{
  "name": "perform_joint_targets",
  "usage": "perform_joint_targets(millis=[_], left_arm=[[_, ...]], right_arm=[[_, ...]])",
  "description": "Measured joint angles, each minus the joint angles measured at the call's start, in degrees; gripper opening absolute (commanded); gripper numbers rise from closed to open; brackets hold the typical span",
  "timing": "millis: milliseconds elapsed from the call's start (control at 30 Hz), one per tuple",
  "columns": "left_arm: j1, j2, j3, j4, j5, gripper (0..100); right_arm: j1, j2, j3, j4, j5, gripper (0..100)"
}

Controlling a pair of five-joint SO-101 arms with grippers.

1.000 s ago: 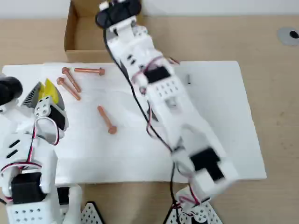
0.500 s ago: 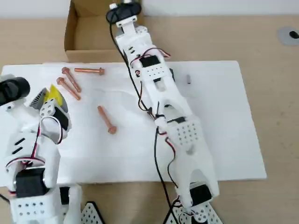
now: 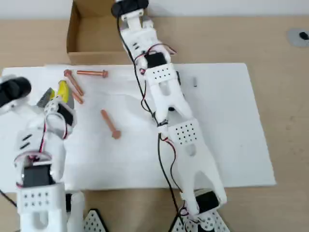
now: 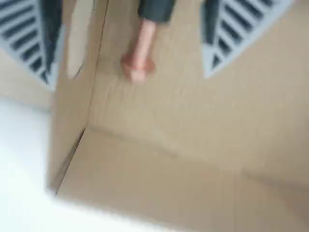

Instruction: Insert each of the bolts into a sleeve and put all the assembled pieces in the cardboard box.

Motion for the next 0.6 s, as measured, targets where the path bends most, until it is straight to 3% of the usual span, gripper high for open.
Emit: perform_joint_targets(millis=[167, 433, 600], left_arm=[[-0.18, 19.25, -11.16, -0.97, 0.97, 13], [-4.75, 56.88, -35.43, -0.97, 4.04, 12], [-5.36, 72.62, -45.63, 3.16, 4.31, 10]], right_arm=[[0.18, -0.26, -10.37, 10.02, -0.18, 23.5], [0.79, -5.10, -10.73, 23.56, -0.18, 23.5], [1.05, -7.82, -10.73, 28.31, -0.18, 23.5]])
